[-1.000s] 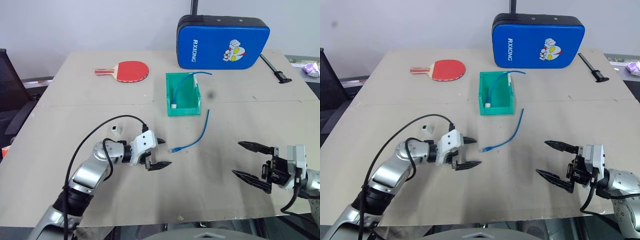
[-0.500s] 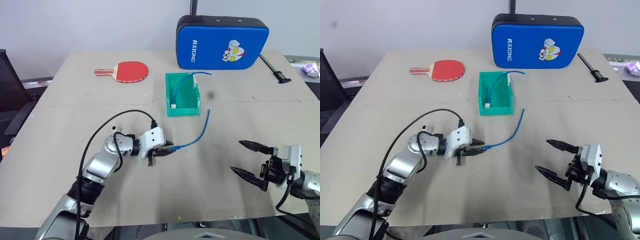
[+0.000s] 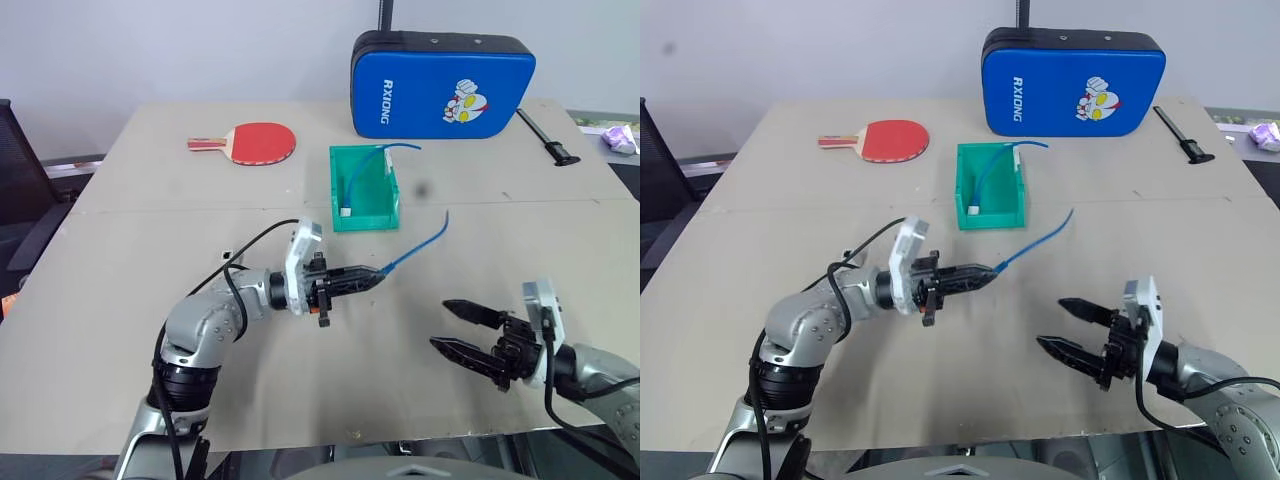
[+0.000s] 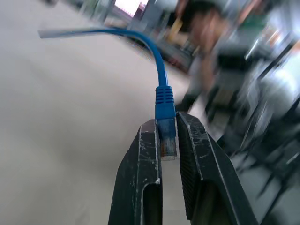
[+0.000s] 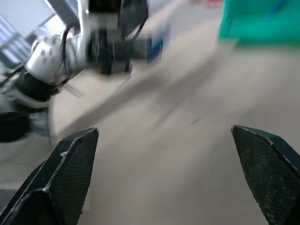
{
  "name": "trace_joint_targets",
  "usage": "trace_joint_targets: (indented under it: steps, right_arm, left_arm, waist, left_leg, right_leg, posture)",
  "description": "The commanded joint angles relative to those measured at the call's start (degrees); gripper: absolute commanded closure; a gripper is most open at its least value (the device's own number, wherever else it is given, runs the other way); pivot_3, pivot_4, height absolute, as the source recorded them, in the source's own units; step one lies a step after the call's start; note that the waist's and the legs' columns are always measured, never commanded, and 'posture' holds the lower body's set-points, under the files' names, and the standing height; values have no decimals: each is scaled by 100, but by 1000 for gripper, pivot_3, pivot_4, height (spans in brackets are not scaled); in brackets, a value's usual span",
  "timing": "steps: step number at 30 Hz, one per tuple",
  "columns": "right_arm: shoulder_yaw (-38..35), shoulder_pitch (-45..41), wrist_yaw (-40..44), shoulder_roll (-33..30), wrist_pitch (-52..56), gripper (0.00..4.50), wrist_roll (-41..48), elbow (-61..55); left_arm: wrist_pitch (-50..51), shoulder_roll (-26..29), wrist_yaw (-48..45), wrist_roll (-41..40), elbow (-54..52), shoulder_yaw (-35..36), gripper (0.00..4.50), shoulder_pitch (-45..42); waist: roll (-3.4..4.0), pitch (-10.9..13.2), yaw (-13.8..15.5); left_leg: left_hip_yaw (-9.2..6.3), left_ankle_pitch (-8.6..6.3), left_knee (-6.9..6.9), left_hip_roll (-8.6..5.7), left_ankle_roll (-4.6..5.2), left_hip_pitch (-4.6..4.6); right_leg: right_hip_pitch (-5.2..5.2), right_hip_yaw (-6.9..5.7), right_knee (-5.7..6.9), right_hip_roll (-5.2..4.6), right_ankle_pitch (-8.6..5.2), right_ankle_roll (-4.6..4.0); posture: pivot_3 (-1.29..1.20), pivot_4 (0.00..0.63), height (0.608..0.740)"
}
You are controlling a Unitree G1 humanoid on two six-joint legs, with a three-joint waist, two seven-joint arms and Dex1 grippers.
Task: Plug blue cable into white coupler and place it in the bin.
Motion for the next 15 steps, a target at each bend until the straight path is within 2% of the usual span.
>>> trace_joint_targets:
  steps: [1, 5, 14, 15]
  right_arm:
    - [-163, -571, -834, 300, 280, 0, 1154, -183]
    - [-101, -1177, -1557, 678, 360, 0, 2106, -89]
    - [175, -1749, -2055, 1098, 383, 0, 2413, -54]
    - [208, -1795, -2089, 1141, 385, 254, 2419, -50]
  left_arm:
    - [682, -140, 444, -1084, -315, 337, 4484, -61]
    - [890, -310, 865, -1581, -349, 421, 4484, -77]
    - [744, -684, 1348, -1758, -363, 305, 4484, -161]
    - [742, -694, 1354, -1767, -364, 295, 4499, -161]
  waist:
    - [-1, 1, -12]
    - [-11, 7, 19]
    - [-12, 8, 24]
    - [-12, 8, 23]
  left_leg:
    - [0, 0, 0, 0, 0, 0]
    - [-6, 0, -1, -2, 0, -1]
    - [0, 0, -2, -9, 0, -10]
    - [-1, 0, -2, -8, 0, -10]
  right_leg:
    - [0, 0, 0, 2, 0, 0]
    - [-1, -1, 2, 6, 0, 1]
    - [-2, 2, -15, 3, 2, 3]
    - [-2, 2, -14, 4, 1, 2]
  posture:
    - [0, 150, 728]
    - [0, 150, 728]
    - [0, 150, 728]
    - [0, 150, 728]
